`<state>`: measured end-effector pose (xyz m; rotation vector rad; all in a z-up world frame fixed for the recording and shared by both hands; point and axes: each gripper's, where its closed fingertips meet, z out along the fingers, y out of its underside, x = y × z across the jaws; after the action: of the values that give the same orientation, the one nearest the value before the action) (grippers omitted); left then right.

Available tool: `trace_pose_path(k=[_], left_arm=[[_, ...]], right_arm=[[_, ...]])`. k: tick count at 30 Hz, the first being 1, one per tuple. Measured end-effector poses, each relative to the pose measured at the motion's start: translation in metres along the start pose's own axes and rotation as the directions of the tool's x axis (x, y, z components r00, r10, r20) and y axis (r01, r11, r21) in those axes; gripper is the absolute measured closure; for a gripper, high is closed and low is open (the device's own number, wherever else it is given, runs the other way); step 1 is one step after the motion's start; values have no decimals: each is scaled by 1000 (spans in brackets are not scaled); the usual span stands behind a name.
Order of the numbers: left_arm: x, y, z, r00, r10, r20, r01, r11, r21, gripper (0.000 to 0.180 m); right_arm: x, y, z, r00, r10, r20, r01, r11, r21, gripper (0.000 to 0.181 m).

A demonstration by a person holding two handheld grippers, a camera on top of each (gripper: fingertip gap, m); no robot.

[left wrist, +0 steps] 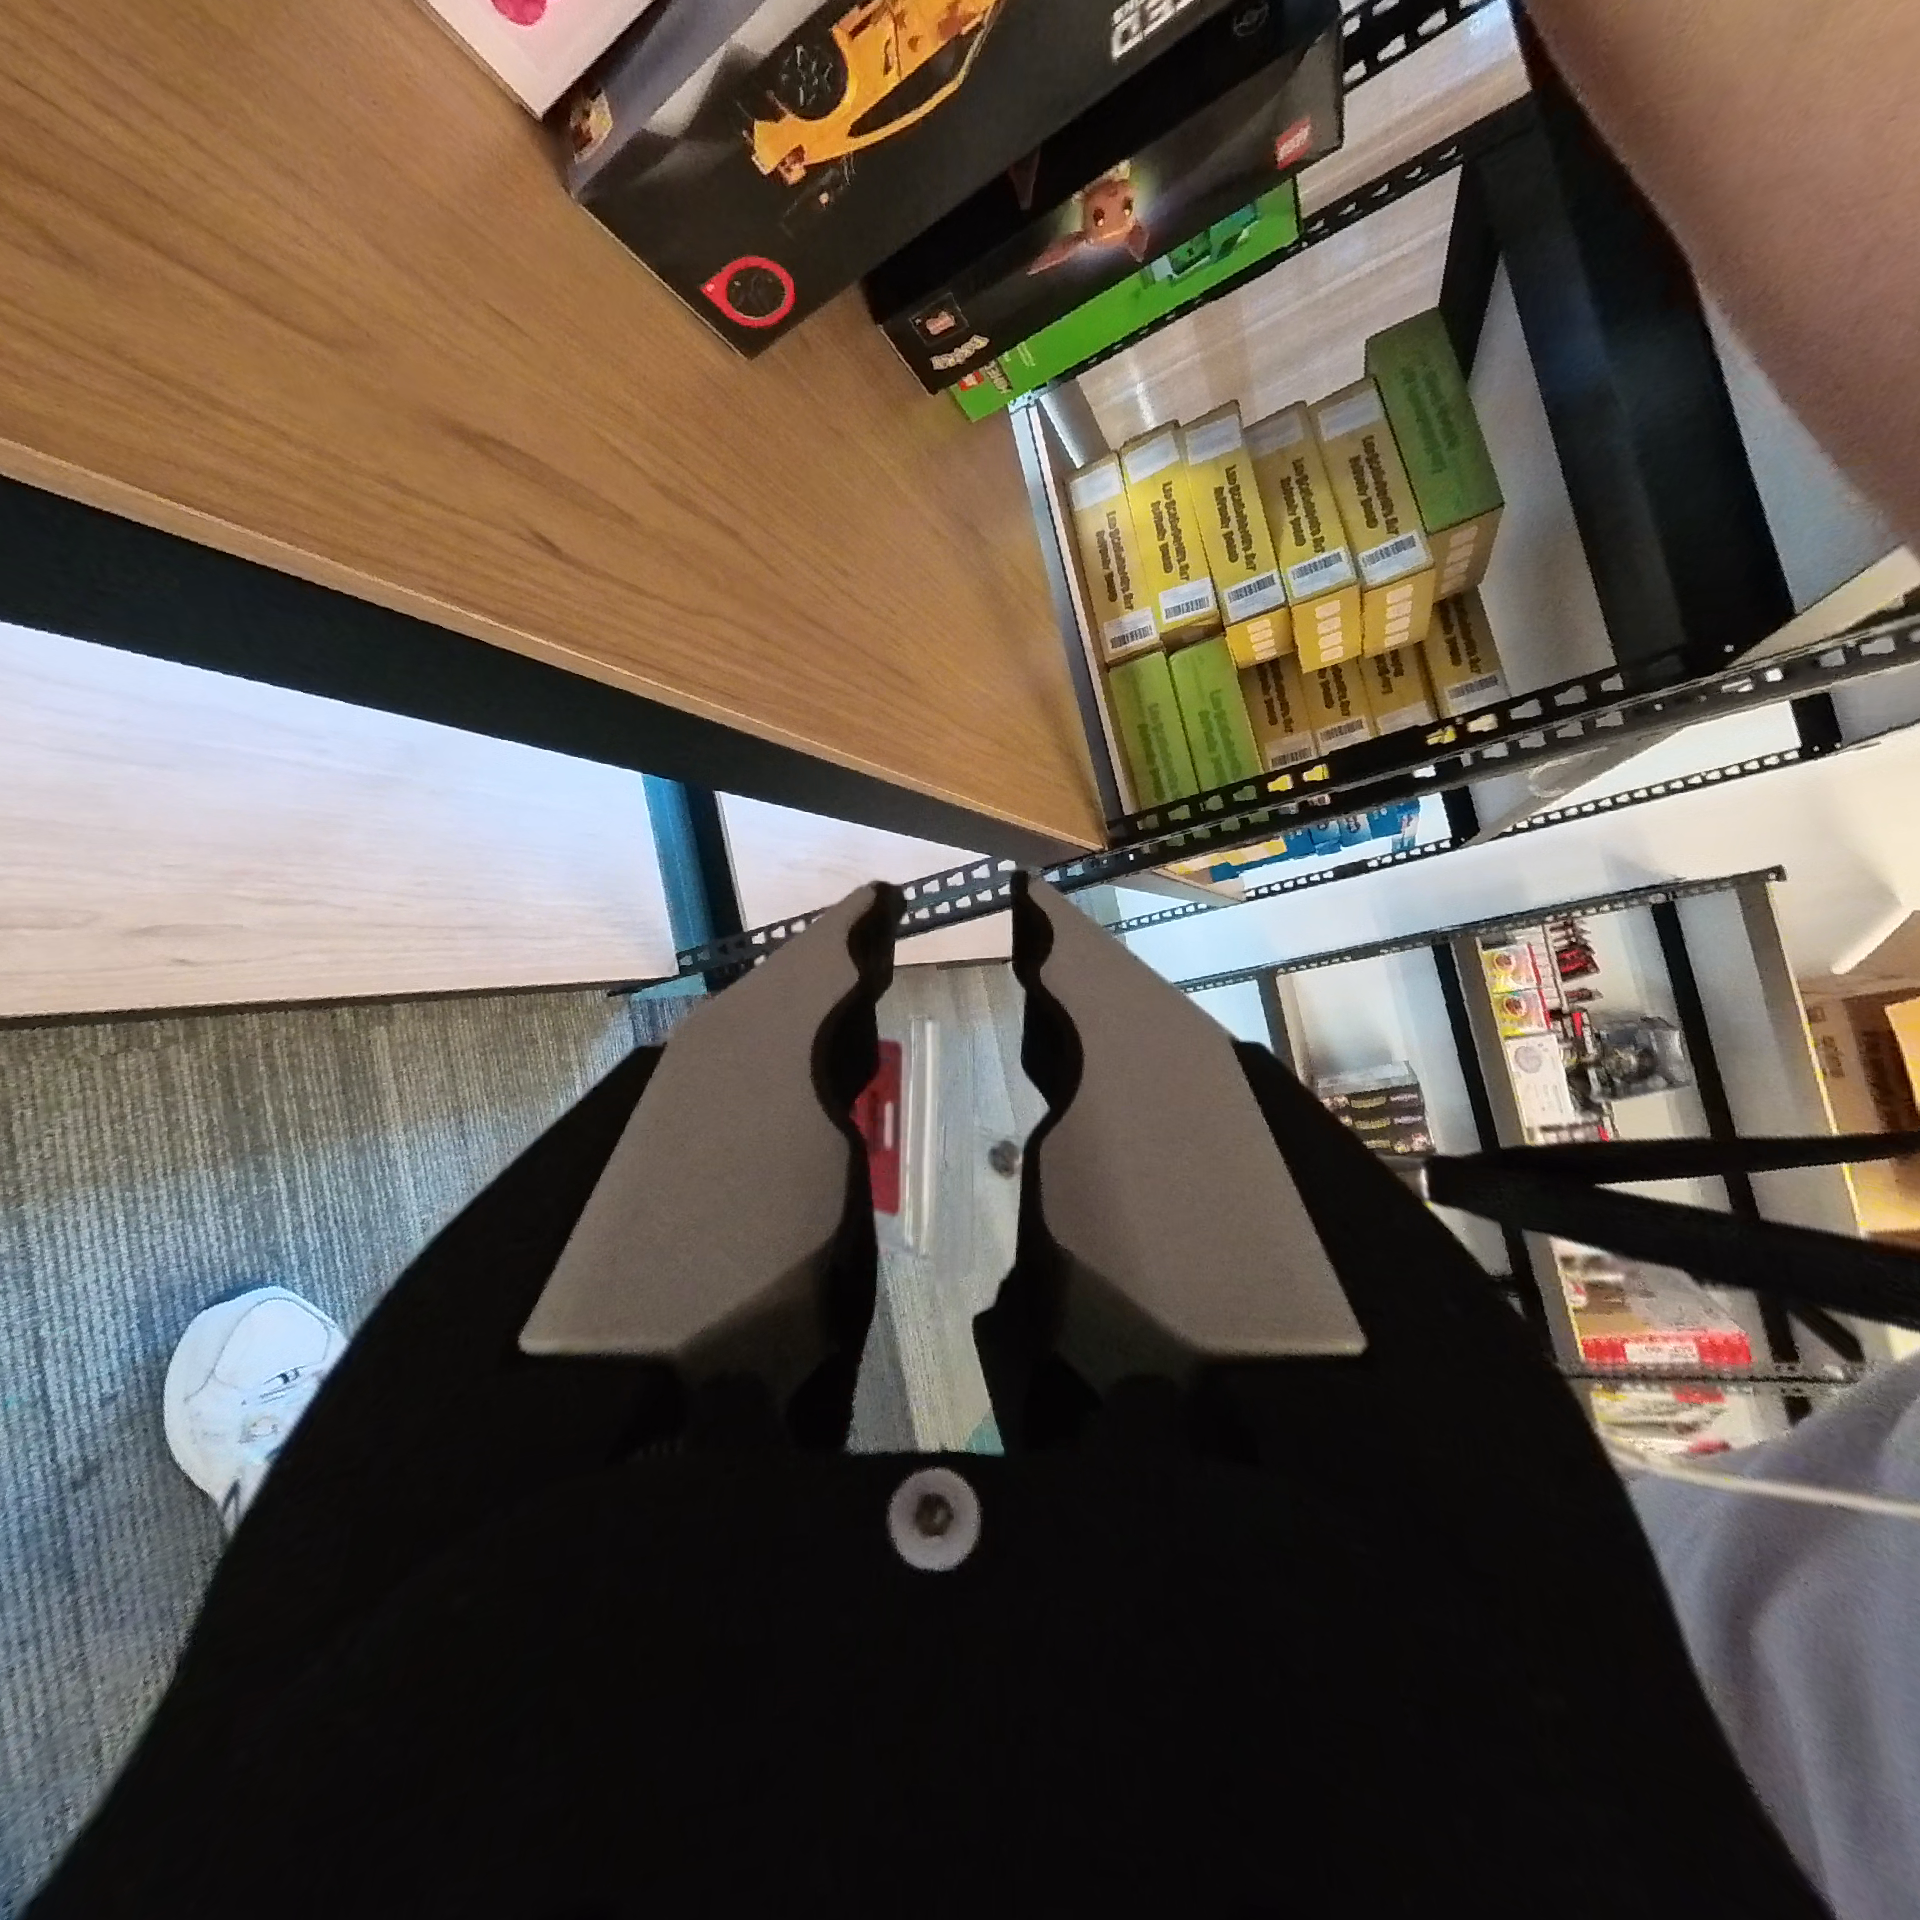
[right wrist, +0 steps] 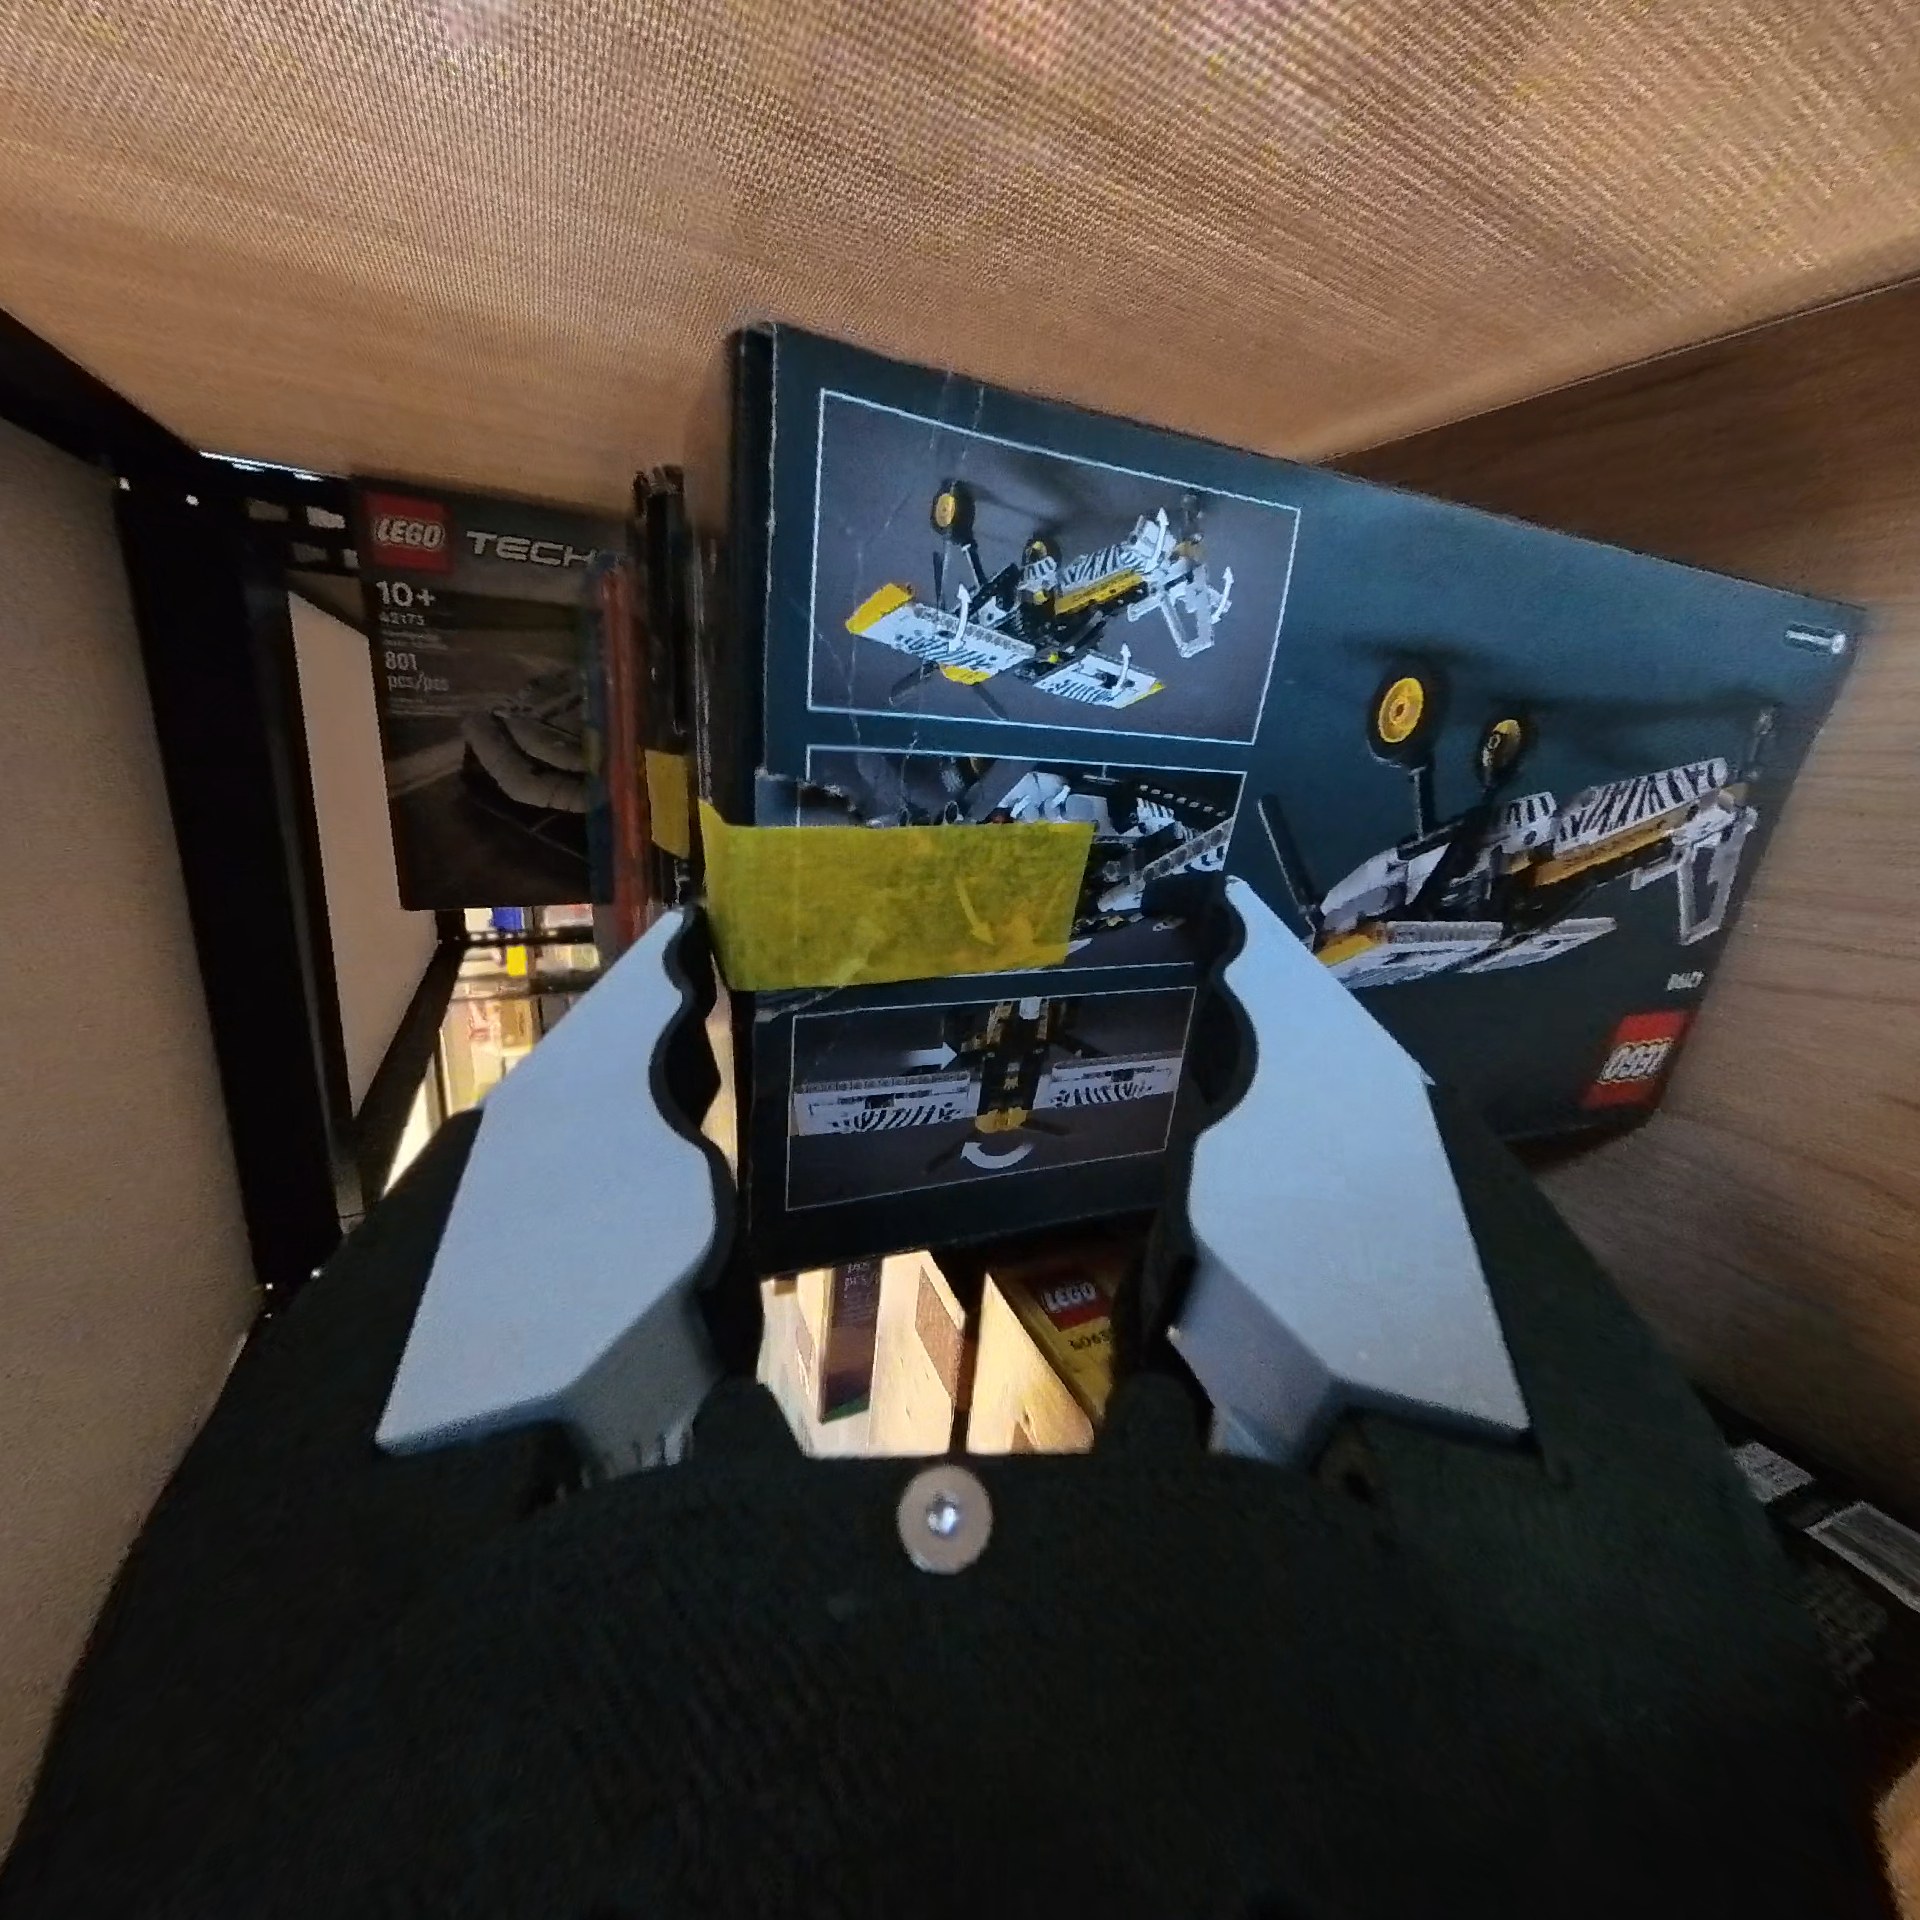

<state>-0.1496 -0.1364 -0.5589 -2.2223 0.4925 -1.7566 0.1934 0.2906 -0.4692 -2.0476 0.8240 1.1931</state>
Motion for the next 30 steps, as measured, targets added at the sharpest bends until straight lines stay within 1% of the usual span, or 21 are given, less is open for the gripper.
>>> trace_pose_path(k=[5,6,8,9,10,11,12,13,14,15,16,17,18,20,21,22,24,26,28,29,30], left_arm=[[-1,-1,0,1000,-7,-3,7,1000,3,160],[0,-3,-1,1000,-5,-4,5,1000,7,160],[2,-5,-5,1000,10,-3,-10,1000,3,159],[3,-6,-7,1000,19,-1,-19,1000,2,159],[4,-6,-9,1000,27,1,-27,1000,0,159],[4,-6,-11,1000,31,3,-31,1000,-2,160],[3,-5,-12,999,32,3,-32,999,-5,159],[3,-4,-13,1000,29,1,-29,1000,-10,159],[2,-3,-14,1000,25,1,-25,1000,-14,159],[2,-2,-15,1000,22,-1,-22,1000,-16,159],[2,-1,-16,1000,19,-2,-19,1000,-17,159],[3,-1,-16,1000,19,-3,-19,1000,-18,159],[4,0,-16,1000,21,-4,-21,1000,-22,159],[3,4,-16,1000,23,1,-23,999,-36,159],[3,5,-16,1000,23,0,-23,999,-43,159],[4,6,-16,1000,23,-2,-23,999,-46,159],[6,5,-17,1000,31,-7,-31,999,-38,159],[6,5,-20,999,30,-9,-31,999,-22,159],[6,4,-24,1000,17,-13,-17,1000,1,160],[6,4,-27,1000,11,-14,-11,1000,11,160],[6,4,-29,1000,8,-13,-7,1000,19,160]], right_arm=[[1,-4,-8,997,-63,-47,60,997,-55,88],[-2,-6,-13,989,-131,-67,127,990,-59,89],[-18,-15,-31,937,-329,-121,324,944,-60,88],[-29,-22,-44,886,-433,-163,432,901,-47,88],[-41,-29,-59,814,-543,-207,549,835,-32,88],[-46,-40,-80,713,-632,-304,658,753,-22,89],[-40,-53,-107,574,-676,-463,745,665,-48,89],[-28,-65,-135,429,-665,-611,790,604,-102,90],[-17,-68,-157,317,-653,-687,806,568,-168,90],[-4,-66,-171,247,-654,-715,794,559,-237,91],[11,-60,-180,213,-652,-728,758,580,-298,89],[26,-52,-184,206,-651,-730,719,607,-339,82],[36,-43,-180,223,-662,-716,692,625,-362,80],[54,-31,-174,222,-668,-711,657,641,-397,77],[59,-34,-175,177,-655,-735,667,629,-400,69],[63,-36,-179,131,-643,-755,670,618,-411,68],[68,-34,-182,99,-641,-761,663,613,-430,64],[69,-33,-186,86,-646,-758,664,605,-440,60],[70,-28,-183,113,-678,-726,669,592,-449,57],[70,-27,-181,121,-694,-709,682,578,-449,58],[68,-27,-181,110,-708,-698,687,562,-461,64]])
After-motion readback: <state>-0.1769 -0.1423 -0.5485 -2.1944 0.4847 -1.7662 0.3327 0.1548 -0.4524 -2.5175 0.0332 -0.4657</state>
